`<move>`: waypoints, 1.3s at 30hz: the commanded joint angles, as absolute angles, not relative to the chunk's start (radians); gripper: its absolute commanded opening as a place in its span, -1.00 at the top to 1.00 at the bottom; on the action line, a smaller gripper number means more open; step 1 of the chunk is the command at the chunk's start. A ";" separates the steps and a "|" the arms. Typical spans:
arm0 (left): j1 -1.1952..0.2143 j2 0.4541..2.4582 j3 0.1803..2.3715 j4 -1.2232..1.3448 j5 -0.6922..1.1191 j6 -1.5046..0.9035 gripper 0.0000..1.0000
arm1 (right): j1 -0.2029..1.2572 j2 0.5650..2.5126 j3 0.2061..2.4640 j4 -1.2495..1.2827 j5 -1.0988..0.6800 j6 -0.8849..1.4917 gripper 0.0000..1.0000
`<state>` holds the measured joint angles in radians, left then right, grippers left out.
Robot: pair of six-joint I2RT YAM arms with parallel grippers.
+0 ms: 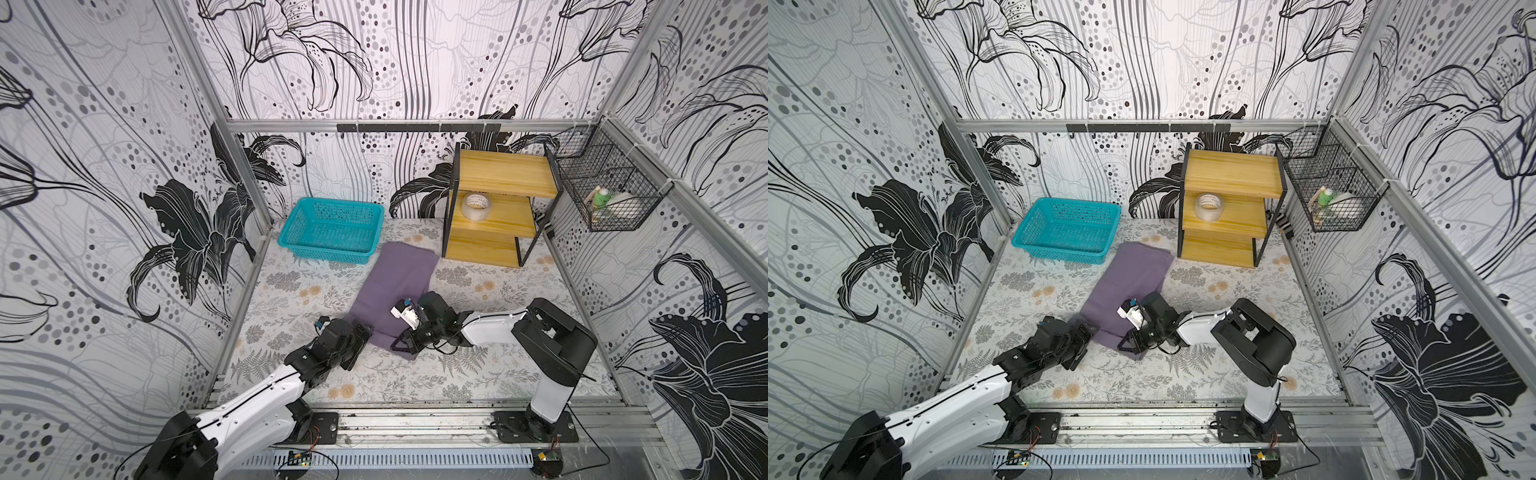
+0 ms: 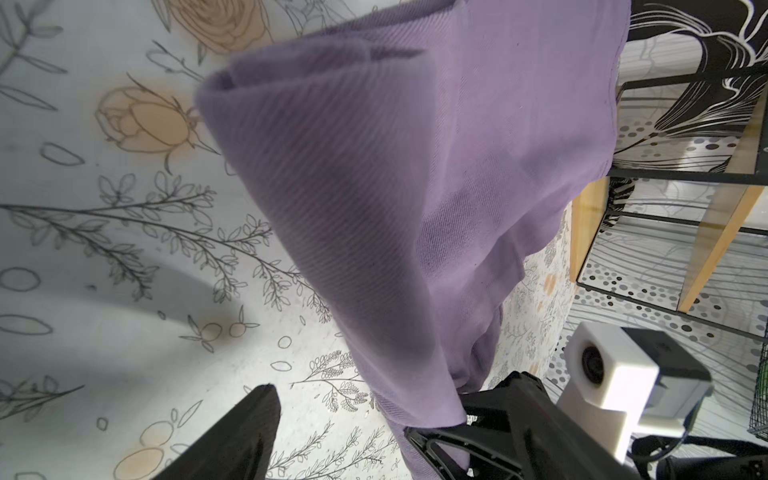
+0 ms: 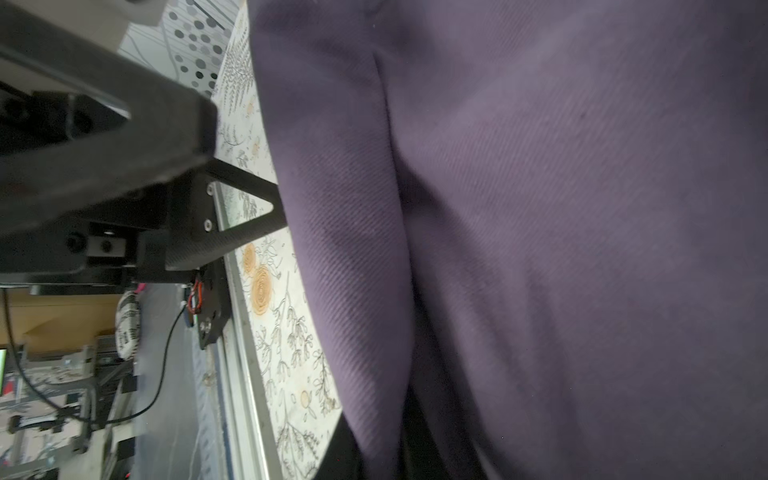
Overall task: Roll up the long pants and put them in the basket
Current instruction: Roll the long pant at the center of the board.
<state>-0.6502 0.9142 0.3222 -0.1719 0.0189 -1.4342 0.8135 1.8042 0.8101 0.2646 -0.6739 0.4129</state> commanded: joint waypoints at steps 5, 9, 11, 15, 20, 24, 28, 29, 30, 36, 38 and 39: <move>-0.654 1.025 0.325 -0.063 0.020 -1.385 -0.82 | 0.789 1.819 0.815 0.262 -0.780 0.512 0.93; -0.627 1.096 0.331 -0.031 0.013 -1.360 -0.65 | 0.779 1.819 0.794 0.256 -0.751 0.522 0.92; -0.623 1.135 0.346 -0.023 0.007 -1.350 -0.52 | 0.778 1.822 0.789 0.257 -0.745 0.530 0.92; -0.610 1.216 0.382 -0.043 -0.012 -1.334 -0.15 | 0.776 1.812 0.782 0.251 -0.720 0.541 0.85; -0.588 1.305 0.406 -0.068 -0.014 -1.332 0.24 | 0.778 1.728 0.786 0.162 -0.581 0.495 0.20; -0.587 1.317 0.405 -0.070 -0.007 -1.344 0.28 | 0.803 1.533 0.776 0.052 -0.262 0.393 -0.20; -0.586 1.312 0.396 -0.069 -0.009 -1.354 0.28 | 0.925 1.415 0.734 0.062 0.062 0.236 -0.28; -0.586 1.313 0.394 -0.069 -0.008 -1.357 0.28 | 0.982 1.400 0.728 0.084 0.148 0.182 -0.28; -0.585 1.313 0.393 -0.069 -0.006 -1.360 0.28 | 1.037 1.393 0.720 0.113 0.240 0.118 -0.28; -0.585 1.315 0.381 -0.064 0.000 -1.373 0.28 | 1.206 1.495 0.702 0.253 0.418 -0.118 -0.31; -0.585 1.314 0.379 -0.064 0.000 -1.376 0.28 | 1.219 1.575 0.718 0.249 0.454 -0.143 -0.29; -0.586 1.315 0.377 -0.062 0.000 -1.377 0.28 | 1.224 1.604 0.729 0.249 0.468 -0.148 -0.29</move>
<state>-0.5945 1.2945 0.4088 -0.0158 0.0265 -1.3659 1.2148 1.5272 0.7242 0.2340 0.3264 -0.0383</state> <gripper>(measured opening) 0.360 0.647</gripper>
